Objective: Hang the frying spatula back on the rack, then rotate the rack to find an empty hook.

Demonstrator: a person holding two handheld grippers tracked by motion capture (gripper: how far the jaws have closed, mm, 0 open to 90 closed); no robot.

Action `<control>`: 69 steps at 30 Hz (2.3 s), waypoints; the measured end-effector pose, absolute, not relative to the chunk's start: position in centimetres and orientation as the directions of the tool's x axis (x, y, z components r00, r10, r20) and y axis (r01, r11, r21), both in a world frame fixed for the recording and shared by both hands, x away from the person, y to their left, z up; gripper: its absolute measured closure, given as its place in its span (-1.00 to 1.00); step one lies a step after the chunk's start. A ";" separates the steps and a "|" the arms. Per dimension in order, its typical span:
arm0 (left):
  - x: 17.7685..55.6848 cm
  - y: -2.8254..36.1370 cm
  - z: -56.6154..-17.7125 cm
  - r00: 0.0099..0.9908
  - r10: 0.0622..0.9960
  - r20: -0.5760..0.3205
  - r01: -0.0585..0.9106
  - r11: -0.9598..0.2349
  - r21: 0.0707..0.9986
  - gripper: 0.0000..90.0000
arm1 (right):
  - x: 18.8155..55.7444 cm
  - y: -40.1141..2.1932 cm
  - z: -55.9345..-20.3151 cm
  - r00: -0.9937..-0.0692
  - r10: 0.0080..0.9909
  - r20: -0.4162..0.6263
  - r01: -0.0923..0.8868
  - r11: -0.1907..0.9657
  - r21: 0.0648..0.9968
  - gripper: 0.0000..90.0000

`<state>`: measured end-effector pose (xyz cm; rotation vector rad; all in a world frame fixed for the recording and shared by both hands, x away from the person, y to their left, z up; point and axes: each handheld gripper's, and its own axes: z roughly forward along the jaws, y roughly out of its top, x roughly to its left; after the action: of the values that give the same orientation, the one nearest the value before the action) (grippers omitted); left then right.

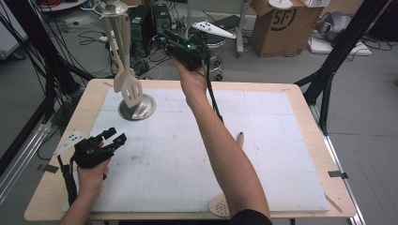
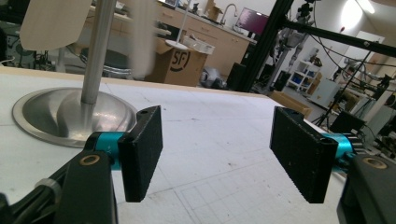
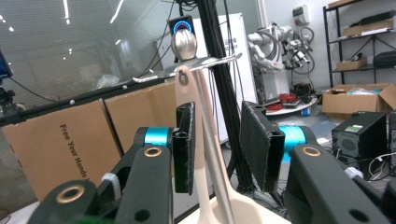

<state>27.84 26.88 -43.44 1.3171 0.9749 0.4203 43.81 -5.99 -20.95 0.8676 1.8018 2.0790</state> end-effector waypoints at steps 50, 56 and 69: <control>28.0 26.3 -43.4 0.571 0.746 -0.342 0.251 0.238 0.938 -0.22 | 48.9 -1.3 -17.1 -0.802 0.528 0.278 0.213 -0.182 0.960 1.00; 27.9 26.4 -43.3 0.572 0.746 -0.341 0.247 0.239 0.939 -0.22 | 49.5 0.3 -18.6 -0.803 0.513 0.303 0.246 -0.177 0.953 1.00; 27.7 26.6 -43.3 0.573 0.747 -0.337 0.249 0.233 0.940 -0.22 | 49.7 2.3 -19.8 -0.823 0.476 0.311 0.267 -0.159 0.950 1.00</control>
<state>27.74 26.64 -43.29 1.3340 0.9541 0.4244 49.69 2.28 -19.85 0.8653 1.9345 2.1146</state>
